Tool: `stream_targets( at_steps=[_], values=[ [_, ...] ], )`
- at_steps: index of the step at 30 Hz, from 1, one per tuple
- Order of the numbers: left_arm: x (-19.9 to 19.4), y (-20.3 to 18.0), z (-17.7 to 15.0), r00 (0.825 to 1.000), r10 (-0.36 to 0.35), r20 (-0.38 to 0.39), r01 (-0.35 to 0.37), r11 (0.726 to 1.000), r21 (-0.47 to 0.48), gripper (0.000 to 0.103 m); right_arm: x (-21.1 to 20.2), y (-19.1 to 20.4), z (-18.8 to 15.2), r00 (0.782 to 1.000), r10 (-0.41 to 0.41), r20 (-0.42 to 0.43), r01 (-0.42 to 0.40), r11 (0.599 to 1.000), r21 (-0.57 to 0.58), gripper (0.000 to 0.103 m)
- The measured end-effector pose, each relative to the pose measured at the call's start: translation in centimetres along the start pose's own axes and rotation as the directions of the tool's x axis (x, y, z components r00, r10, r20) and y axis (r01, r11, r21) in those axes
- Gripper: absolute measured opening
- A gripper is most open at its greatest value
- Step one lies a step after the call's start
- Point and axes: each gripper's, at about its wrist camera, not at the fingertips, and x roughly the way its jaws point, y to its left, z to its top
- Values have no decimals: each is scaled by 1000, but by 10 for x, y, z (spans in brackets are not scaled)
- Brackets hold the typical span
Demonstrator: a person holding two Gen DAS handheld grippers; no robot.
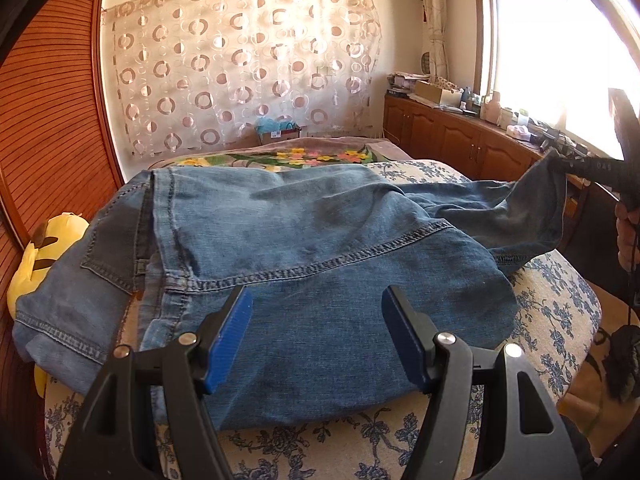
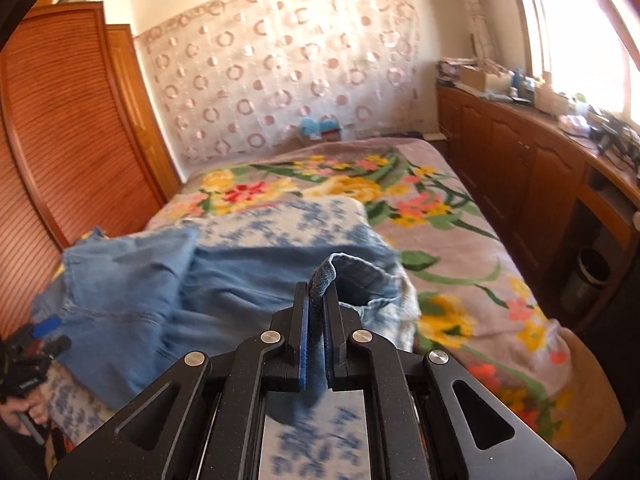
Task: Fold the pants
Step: 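Lift the leg hem with the right tool up off the bed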
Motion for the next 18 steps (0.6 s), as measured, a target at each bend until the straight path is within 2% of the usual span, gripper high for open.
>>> stream_targets(
  at_steps=[8, 14, 18],
  values=[
    [-16, 26, -4, 999, 46, 15, -46, 999, -27, 67, 9, 87, 35, 986, 157, 51, -153, 986, -70, 3],
    [-31, 50, -7, 996, 83, 38, -81, 995, -61, 67, 10, 164, 59, 952, 299, 65, -288, 948, -138, 3],
    [-41, 69, -9, 993, 111, 49, -106, 990, -95, 67, 9, 218, 62, 917, 396, 40, -381, 902, -204, 3]
  ],
)
